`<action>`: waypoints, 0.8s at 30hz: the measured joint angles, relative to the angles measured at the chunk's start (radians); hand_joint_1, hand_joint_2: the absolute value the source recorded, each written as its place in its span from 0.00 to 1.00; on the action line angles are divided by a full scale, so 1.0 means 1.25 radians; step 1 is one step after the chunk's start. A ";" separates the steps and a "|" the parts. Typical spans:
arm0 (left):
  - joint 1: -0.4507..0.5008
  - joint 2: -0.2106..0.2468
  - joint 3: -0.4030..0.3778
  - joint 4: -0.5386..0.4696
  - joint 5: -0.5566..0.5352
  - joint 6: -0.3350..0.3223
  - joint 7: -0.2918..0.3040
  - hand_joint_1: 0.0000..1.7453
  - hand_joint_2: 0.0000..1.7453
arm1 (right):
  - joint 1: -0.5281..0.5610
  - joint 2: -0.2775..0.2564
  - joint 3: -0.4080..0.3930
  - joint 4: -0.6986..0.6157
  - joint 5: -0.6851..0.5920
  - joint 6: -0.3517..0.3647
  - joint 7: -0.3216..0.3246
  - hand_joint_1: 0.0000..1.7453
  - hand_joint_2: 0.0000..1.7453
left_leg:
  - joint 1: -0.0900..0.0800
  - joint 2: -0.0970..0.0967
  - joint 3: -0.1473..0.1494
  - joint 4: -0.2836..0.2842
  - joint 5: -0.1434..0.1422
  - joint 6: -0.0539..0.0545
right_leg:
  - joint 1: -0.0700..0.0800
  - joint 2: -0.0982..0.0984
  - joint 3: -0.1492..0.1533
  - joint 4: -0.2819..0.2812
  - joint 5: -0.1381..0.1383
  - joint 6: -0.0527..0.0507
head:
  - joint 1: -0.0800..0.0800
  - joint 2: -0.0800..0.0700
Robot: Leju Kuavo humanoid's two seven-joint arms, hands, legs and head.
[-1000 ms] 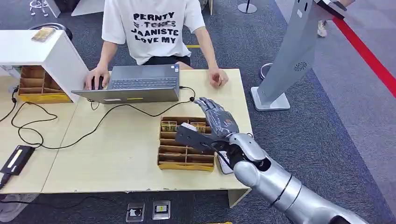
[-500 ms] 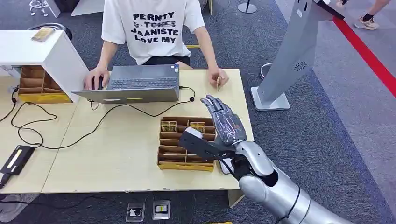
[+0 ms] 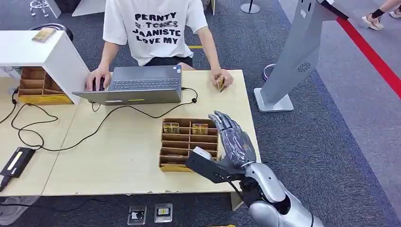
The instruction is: Pass the card to the sensor for recognition and then transmit it.
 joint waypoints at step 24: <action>-0.001 0.001 0.000 0.000 -0.043 -0.023 0.001 0.00 0.00 | 0.106 -0.008 -0.026 -0.047 0.043 0.039 -0.001 0.07 1.00 | 0.000 0.000 0.000 0.000 0.000 0.000 | 0.000 0.000 0.000 0.000 0.000 0.000 | 0.000 0.000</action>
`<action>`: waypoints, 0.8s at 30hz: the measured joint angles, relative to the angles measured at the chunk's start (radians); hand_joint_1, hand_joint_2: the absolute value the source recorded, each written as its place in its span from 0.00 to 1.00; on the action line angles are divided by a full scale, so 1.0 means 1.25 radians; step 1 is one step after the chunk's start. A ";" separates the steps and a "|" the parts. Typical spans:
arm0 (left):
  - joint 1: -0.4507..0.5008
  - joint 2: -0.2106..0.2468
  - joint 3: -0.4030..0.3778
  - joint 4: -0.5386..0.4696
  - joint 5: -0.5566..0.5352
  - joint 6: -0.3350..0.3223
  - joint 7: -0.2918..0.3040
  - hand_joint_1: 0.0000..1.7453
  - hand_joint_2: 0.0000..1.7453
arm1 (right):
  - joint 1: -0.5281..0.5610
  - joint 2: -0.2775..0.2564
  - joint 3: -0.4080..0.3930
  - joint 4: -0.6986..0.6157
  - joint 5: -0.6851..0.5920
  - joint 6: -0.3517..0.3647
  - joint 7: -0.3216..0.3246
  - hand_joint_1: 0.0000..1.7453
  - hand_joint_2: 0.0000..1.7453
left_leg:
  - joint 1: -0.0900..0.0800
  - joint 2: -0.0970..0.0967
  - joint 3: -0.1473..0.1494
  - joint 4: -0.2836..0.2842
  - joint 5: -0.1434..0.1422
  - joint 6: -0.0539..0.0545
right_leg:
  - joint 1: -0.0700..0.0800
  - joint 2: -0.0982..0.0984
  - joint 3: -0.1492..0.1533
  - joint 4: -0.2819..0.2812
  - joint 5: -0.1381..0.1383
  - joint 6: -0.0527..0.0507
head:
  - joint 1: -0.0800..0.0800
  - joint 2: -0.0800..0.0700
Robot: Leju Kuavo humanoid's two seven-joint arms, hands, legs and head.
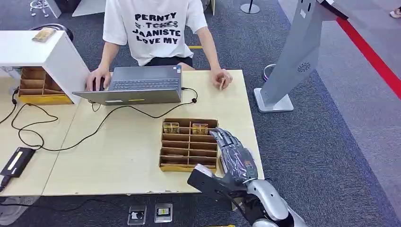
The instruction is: Pass the card to the sensor for recognition and then transmit it.
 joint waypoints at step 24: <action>-0.001 0.000 -0.001 0.000 -0.014 -0.006 0.000 0.00 0.00 | -0.023 0.015 -0.002 0.084 0.094 0.046 0.001 0.15 1.00 | 0.000 0.000 -0.001 0.000 0.000 0.000 | 0.000 0.000 0.000 0.000 0.000 0.000 | 0.000 0.000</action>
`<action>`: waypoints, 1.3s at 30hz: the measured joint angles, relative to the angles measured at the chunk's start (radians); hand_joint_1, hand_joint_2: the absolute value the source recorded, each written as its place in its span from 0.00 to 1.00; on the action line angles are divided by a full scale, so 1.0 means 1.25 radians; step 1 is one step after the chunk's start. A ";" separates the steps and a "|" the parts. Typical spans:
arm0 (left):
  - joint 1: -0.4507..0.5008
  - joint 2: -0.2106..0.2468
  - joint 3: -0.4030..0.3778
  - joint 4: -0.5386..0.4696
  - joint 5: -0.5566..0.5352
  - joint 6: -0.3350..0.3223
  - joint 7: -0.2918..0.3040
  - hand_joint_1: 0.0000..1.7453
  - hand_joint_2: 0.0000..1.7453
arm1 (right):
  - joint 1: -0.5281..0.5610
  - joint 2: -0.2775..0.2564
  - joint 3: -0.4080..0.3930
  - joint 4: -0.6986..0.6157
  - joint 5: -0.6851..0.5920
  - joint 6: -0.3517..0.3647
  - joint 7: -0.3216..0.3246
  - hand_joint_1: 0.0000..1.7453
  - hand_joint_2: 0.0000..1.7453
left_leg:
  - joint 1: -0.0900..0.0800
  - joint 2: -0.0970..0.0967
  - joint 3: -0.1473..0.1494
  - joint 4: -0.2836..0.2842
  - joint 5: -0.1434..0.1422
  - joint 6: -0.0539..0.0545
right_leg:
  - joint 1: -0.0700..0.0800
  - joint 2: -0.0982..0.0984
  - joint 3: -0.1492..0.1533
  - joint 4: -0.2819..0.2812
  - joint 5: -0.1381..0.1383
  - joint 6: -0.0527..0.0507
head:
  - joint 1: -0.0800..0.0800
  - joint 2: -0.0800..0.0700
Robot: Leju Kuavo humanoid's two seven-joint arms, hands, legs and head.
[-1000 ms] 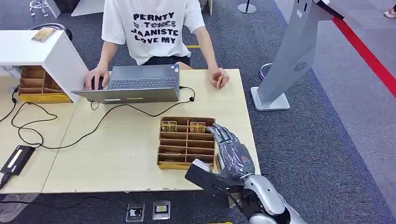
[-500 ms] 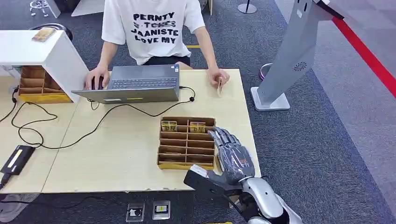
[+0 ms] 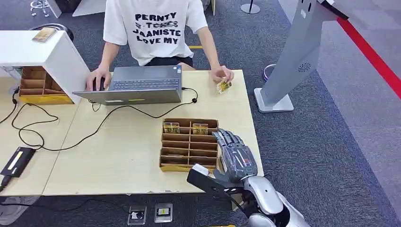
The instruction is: Pass the card to the sensor for recognition and then transmit it.
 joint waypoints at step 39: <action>-0.001 -0.002 -0.001 0.000 0.020 0.022 0.001 0.00 0.00 | -0.080 0.087 0.049 0.163 -0.077 -0.074 -0.071 0.31 1.00 | 0.000 0.000 0.000 0.000 0.000 0.000 | 0.000 0.000 0.000 0.000 0.000 0.000 | 0.000 0.000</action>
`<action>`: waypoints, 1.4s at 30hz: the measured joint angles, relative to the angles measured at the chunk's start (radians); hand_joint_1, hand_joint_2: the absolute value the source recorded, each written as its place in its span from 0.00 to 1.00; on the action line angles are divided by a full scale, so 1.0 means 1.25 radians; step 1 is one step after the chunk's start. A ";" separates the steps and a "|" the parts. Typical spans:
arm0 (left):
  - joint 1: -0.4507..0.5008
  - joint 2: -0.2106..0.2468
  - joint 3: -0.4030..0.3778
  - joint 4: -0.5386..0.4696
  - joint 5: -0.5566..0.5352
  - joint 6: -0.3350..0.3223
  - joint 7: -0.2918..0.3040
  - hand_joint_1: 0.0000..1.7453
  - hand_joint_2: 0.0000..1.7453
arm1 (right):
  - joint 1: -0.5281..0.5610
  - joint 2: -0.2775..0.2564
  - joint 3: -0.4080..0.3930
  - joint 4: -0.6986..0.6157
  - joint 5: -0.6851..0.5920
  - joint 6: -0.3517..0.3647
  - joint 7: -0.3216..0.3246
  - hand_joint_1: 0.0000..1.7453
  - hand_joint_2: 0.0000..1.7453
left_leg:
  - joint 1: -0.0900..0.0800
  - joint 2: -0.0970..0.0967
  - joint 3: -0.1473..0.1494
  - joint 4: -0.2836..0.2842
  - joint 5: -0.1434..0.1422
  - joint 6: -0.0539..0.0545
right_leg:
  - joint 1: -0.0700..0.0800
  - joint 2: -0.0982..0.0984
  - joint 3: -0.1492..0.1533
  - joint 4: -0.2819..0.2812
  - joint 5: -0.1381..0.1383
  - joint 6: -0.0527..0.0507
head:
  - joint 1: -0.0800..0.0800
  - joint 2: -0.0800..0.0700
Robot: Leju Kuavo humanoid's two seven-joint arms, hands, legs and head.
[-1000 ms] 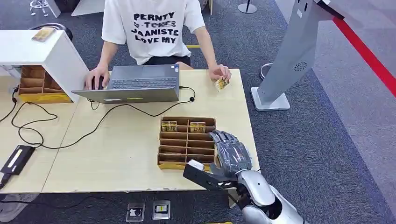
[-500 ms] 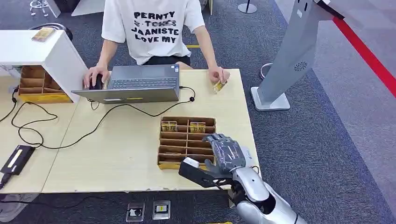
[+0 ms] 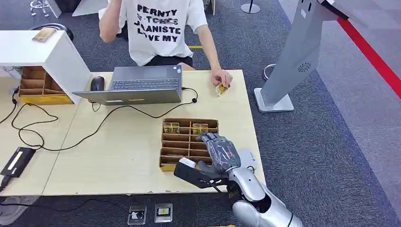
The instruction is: Pass the card to the sensor for recognition and then transmit it.
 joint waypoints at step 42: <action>0.001 -0.007 0.002 0.000 0.013 0.011 0.000 0.00 0.00 | -0.012 0.031 0.035 0.077 -0.072 0.008 -0.027 0.33 1.00 | 0.000 0.000 0.000 0.000 0.000 0.000 | 0.000 0.000 0.000 0.000 0.000 0.000 | 0.000 0.000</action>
